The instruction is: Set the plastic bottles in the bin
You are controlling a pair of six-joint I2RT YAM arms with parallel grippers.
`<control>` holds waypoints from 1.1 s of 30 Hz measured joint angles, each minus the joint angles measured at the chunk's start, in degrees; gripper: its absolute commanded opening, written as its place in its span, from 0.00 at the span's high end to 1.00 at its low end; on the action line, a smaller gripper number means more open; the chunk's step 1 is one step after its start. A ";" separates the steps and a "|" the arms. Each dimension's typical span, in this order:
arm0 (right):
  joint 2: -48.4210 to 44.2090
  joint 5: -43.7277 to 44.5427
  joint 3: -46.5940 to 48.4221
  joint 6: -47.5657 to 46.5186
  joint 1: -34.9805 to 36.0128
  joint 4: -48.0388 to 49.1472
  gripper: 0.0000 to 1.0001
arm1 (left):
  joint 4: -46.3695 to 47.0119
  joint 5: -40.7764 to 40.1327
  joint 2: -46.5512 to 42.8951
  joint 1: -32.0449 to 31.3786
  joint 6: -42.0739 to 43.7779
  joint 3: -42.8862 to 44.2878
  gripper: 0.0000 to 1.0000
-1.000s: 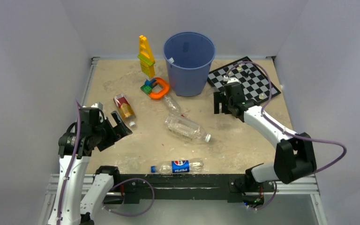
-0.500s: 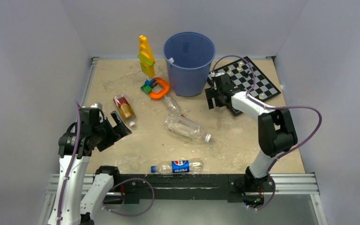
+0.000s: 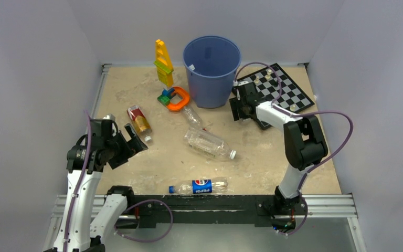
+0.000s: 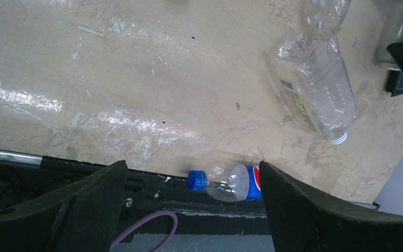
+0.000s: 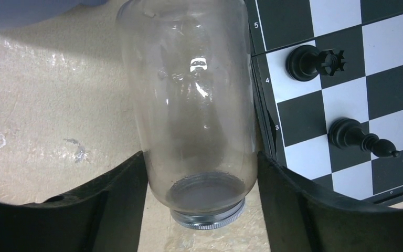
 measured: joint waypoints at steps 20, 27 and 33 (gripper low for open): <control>-43.17 -1.64 -8.37 9.84 0.02 -10.93 0.51 | 0.55 0.26 -1.05 0.00 0.02 0.00 0.02; -44.78 -4.72 10.03 13.99 0.24 -8.15 0.49 | 0.66 0.37 -0.61 0.00 0.00 0.00 0.03; -30.42 -6.84 27.04 15.82 2.80 -0.81 0.49 | 0.52 0.39 -0.76 0.00 -0.02 0.00 0.02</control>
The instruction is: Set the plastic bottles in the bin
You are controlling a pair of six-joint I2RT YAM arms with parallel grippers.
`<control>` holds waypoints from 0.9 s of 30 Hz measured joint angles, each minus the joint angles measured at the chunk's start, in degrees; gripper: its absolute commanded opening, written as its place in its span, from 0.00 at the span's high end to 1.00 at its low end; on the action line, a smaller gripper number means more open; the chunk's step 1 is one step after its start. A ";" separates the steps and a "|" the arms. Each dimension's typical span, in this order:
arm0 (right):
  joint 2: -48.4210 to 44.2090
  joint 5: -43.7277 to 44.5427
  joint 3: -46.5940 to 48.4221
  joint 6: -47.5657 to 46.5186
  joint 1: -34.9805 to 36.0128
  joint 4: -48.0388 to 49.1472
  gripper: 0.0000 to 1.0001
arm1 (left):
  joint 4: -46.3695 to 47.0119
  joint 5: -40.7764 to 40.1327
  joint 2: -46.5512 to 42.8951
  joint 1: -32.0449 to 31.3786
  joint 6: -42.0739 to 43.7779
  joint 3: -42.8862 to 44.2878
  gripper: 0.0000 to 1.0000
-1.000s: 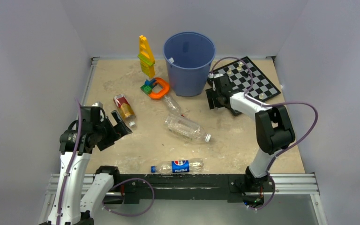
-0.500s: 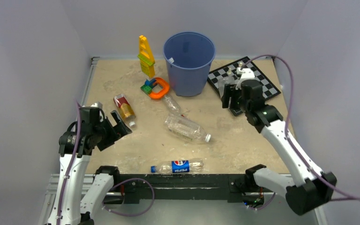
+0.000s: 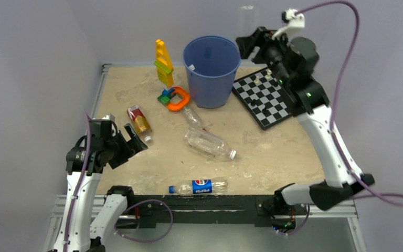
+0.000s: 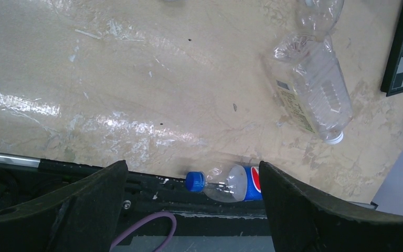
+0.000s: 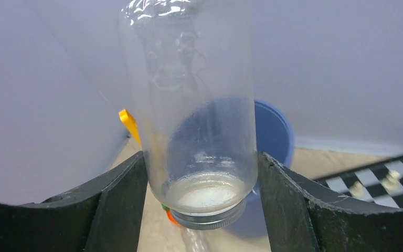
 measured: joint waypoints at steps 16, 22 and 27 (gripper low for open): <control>33.14 -1.73 17.09 -0.81 2.93 -1.90 0.02 | 1.55 -1.49 6.73 0.00 -2.97 0.02 0.00; 25.44 -1.51 17.42 -2.27 2.93 -2.45 0.01 | 3.45 -3.30 11.78 0.00 -3.06 0.68 0.02; 9.75 -1.53 3.93 -1.75 2.93 0.83 0.01 | 5.38 -6.80 15.78 0.00 -3.02 1.27 0.02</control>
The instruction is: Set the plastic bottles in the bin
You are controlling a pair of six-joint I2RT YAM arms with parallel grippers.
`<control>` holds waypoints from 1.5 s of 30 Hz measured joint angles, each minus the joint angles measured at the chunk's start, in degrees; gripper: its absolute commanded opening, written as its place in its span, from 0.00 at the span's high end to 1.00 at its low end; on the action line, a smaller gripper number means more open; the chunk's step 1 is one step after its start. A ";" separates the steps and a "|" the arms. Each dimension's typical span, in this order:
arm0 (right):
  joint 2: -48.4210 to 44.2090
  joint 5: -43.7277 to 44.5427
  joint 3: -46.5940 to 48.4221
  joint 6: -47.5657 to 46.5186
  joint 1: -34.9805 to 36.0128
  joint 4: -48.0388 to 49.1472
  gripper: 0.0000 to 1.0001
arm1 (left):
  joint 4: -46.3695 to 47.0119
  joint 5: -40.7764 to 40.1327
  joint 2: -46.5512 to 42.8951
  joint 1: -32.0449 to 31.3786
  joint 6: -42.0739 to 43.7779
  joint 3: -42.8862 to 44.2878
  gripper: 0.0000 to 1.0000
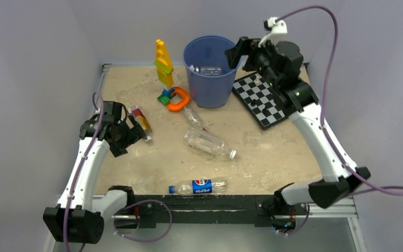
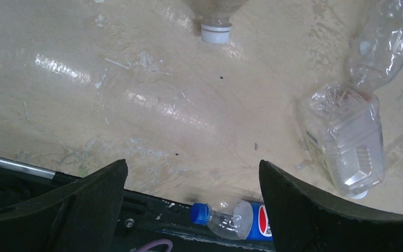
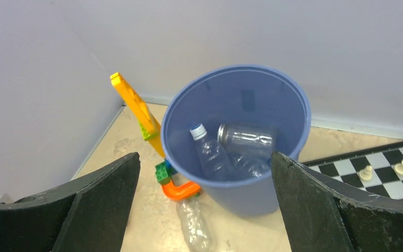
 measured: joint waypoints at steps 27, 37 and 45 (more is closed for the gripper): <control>-29.83 4.50 -25.62 3.08 0.04 -9.81 0.01 | 18.12 -2.97 37.90 -0.39 -5.33 2.38 0.38; -29.73 4.46 -25.59 3.19 0.04 -10.23 0.01 | 19.23 -3.02 39.56 -0.96 -5.31 3.30 1.00; -31.76 4.83 -25.75 3.21 0.04 -11.04 0.02 | 14.45 -2.71 30.99 -1.05 -0.76 4.11 1.00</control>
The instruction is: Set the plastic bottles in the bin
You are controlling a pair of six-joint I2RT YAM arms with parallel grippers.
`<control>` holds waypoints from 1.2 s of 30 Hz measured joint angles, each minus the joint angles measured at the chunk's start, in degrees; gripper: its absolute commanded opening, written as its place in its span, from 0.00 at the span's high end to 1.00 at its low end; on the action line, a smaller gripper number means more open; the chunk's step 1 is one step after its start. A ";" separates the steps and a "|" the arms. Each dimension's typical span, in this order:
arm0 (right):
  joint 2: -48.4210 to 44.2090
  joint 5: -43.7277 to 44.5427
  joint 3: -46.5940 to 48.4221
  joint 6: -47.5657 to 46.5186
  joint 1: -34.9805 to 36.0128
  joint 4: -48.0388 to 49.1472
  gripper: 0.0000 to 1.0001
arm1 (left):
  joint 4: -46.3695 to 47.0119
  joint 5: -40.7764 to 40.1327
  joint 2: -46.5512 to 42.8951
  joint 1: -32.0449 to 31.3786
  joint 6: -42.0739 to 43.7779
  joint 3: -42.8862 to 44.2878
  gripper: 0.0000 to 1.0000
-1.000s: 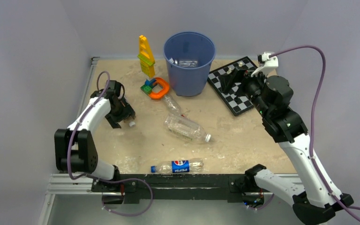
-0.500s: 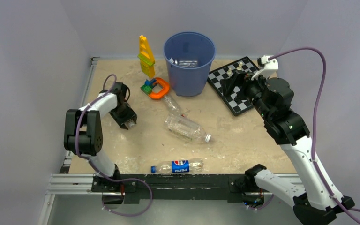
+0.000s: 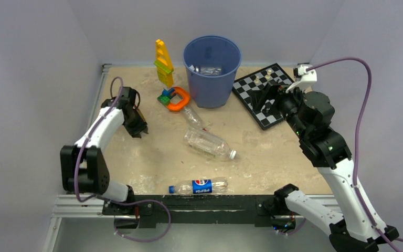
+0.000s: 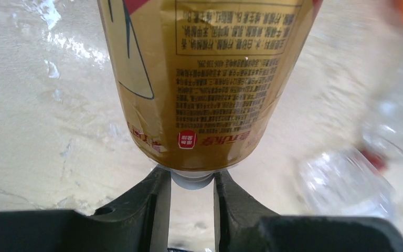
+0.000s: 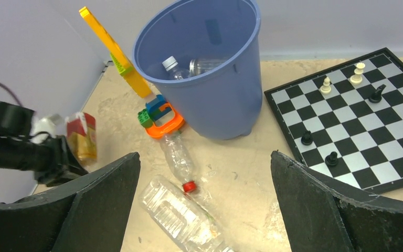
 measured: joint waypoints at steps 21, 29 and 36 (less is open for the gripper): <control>-6.49 3.82 -2.40 2.40 0.02 -0.96 0.03 | -1.31 24.90 -14.23 -15.69 14.34 36.94 1.00; -9.46 6.43 -2.29 2.93 0.02 -3.58 0.03 | 0.15 26.23 11.34 -18.97 14.27 64.28 1.00; -10.91 8.41 -1.40 3.06 0.02 -8.87 0.03 | 2.84 25.38 28.09 -19.26 12.63 77.11 0.01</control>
